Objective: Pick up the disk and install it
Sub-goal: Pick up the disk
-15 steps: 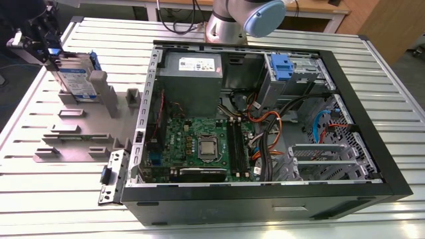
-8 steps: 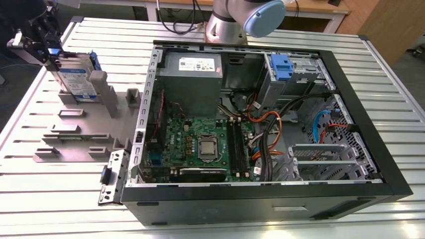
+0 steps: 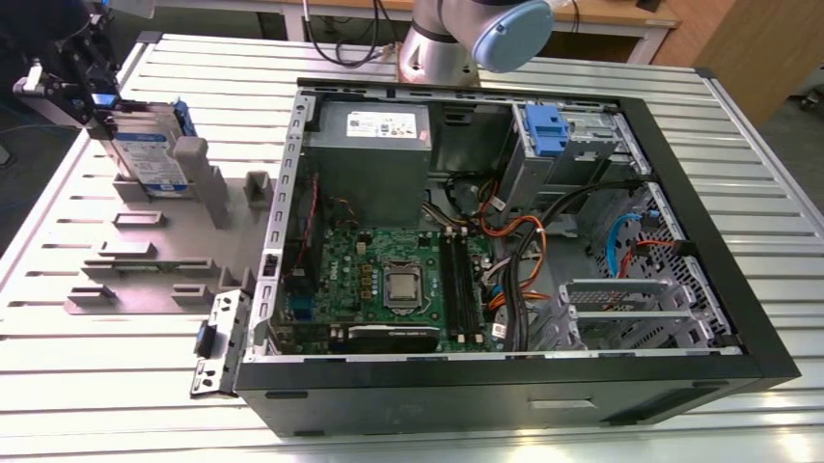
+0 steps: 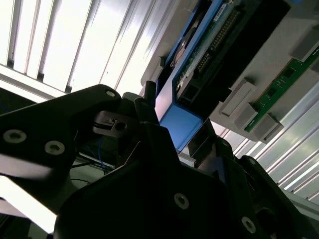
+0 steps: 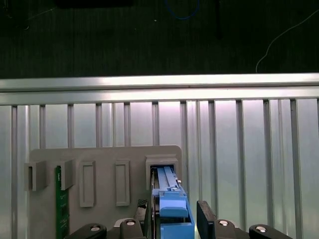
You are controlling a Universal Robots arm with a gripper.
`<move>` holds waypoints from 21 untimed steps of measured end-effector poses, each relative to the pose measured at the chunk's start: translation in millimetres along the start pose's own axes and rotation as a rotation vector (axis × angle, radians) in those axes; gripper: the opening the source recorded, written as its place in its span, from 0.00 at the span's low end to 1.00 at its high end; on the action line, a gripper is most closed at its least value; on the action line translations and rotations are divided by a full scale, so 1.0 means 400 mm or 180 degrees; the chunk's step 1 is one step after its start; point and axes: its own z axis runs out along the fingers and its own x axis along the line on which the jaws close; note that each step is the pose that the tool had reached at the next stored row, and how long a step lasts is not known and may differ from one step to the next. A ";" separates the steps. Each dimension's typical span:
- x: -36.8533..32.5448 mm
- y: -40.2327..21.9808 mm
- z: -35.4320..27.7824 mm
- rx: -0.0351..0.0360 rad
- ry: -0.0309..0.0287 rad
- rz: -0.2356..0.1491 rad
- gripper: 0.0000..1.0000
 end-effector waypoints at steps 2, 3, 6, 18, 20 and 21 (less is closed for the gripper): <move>0.000 0.000 0.000 -0.0002 0.0000 0.0000 0.51; 0.000 0.000 0.001 -0.0004 0.0000 0.0000 0.51; 0.000 0.000 0.002 -0.0015 0.0000 0.0000 0.51; 0.000 0.000 0.002 -0.0020 0.0000 0.0001 0.51; 0.000 0.000 0.002 -0.0020 0.0001 0.0001 0.49; 0.000 0.000 0.002 -0.0020 0.0001 0.0001 0.42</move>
